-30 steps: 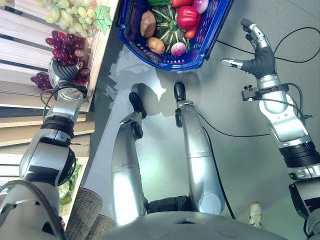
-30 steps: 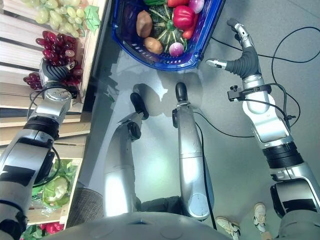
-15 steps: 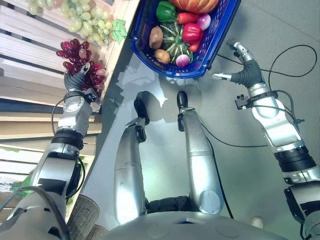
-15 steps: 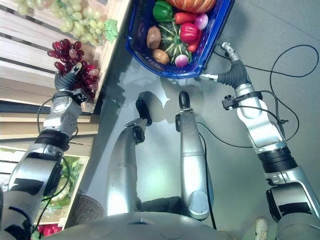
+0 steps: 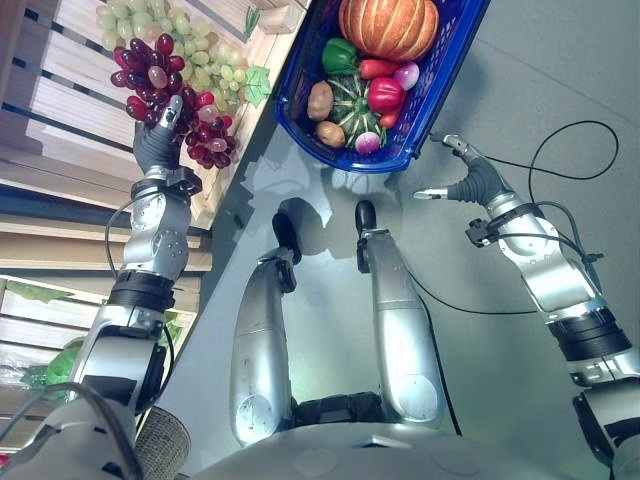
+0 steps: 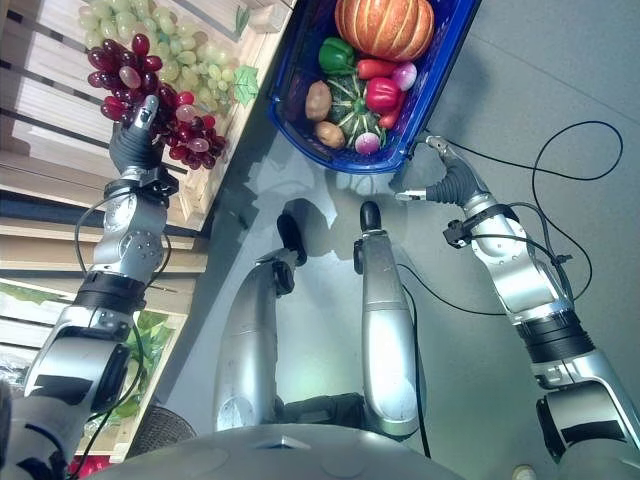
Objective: Pick up fruits and vegetables into the basket
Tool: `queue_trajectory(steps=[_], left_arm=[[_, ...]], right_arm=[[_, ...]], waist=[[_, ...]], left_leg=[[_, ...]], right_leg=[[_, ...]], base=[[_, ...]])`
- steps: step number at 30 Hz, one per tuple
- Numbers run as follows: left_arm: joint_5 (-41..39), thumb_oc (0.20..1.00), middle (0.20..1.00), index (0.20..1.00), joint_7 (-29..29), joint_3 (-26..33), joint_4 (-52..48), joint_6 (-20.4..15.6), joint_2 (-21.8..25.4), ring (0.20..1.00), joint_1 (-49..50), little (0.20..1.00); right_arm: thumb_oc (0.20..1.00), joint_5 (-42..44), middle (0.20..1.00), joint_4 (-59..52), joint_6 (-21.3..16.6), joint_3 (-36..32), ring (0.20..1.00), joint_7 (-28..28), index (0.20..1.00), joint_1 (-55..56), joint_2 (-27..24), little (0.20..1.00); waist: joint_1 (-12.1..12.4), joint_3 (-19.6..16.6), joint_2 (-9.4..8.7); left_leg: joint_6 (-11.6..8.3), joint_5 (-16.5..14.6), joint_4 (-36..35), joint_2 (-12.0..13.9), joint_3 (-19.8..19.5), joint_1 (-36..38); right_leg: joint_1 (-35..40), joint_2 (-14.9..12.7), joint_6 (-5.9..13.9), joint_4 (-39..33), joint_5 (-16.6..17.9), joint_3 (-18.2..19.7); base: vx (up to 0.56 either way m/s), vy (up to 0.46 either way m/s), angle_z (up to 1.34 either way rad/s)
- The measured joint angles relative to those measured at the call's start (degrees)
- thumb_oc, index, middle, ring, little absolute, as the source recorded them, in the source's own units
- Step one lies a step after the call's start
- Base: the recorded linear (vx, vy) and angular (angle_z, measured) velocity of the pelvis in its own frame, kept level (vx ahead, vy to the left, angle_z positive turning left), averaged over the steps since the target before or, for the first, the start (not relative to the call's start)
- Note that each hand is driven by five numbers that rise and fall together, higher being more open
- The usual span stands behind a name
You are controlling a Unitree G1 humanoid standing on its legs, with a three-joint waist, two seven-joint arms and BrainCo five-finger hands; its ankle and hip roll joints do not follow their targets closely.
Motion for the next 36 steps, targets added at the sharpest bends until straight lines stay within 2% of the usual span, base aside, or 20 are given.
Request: queue_trajectory(steps=[4,10,19,26,36], left_arm=[[0.3,0.2,0.2,0.2,-1.4,0.0,-4.0,0.0,0.1,0.2,0.5,0.2],[2.6,0.2,0.2,0.2,-3.9,-0.1,-9.7,0.0,0.3,0.2,1.0,0.2],[5.4,0.2,0.2,0.2,-10.6,-2.6,-16.1,0.6,0.4,0.2,0.2,0.2],[4.7,0.2,0.2,0.2,-17.9,-6.4,-21.2,1.4,0.0,0.2,-0.9,0.2],[4.7,0.2,0.2,0.2,-22.8,-10.3,-22.6,1.4,-2.5,0.2,-2.5,0.2]], right_arm=[[1.0,-4.3,1.0,0.0,0.6,0.7,1.0,0.3,1.0,-0.6,0.0,1.0],[1.0,-7.1,1.0,-0.4,1.6,6.1,1.0,1.3,1.0,-5.1,0.1,1.0],[1.0,-10.3,1.0,-1.1,4.2,12.6,1.0,-0.1,1.0,-15.5,3.2,1.0],[1.0,-10.2,1.0,-0.9,5.3,16.4,1.0,-4.1,1.0,-20.7,9.3,1.0],[1.0,-3.9,1.0,-0.6,6.5,19.3,1.0,-4.4,1.0,-21.0,12.4,1.0]], waist=[[0.7,0.0,0.0],[2.3,0.0,0.02],[4.8,0.0,0.02],[6.4,0.0,0.05],[7.1,0.0,0.05]], left_leg=[[0.0,0.0,0.0,0.0,-0.3,0.8],[0.01,-0.1,-0.4,0.0,-0.5,3.1],[0.02,0.9,-2.2,-0.4,-0.3,5.8],[0.15,2.0,-4.2,-1.4,-1.0,9.1],[0.02,3.0,-5.8,-1.9,-1.6,10.3]], right_leg=[[1.2,0.0,0.0,-0.4,0.0,-0.4],[3.6,0.0,0.18,-1.1,-0.1,-0.7],[5.9,-0.6,-0.09,-1.5,0.1,-1.0],[9.0,-1.6,-0.08,-2.2,0.1,-1.9],[10.1,-1.9,-0.08,-2.5,0.1,-2.4]], base=[[0.0,-0.013,0.05],[-0.05,-0.01,0.0],[0.0,-0.001,0.01],[0.0,-0.041,0.08],[0.0,-0.035,0.04]])
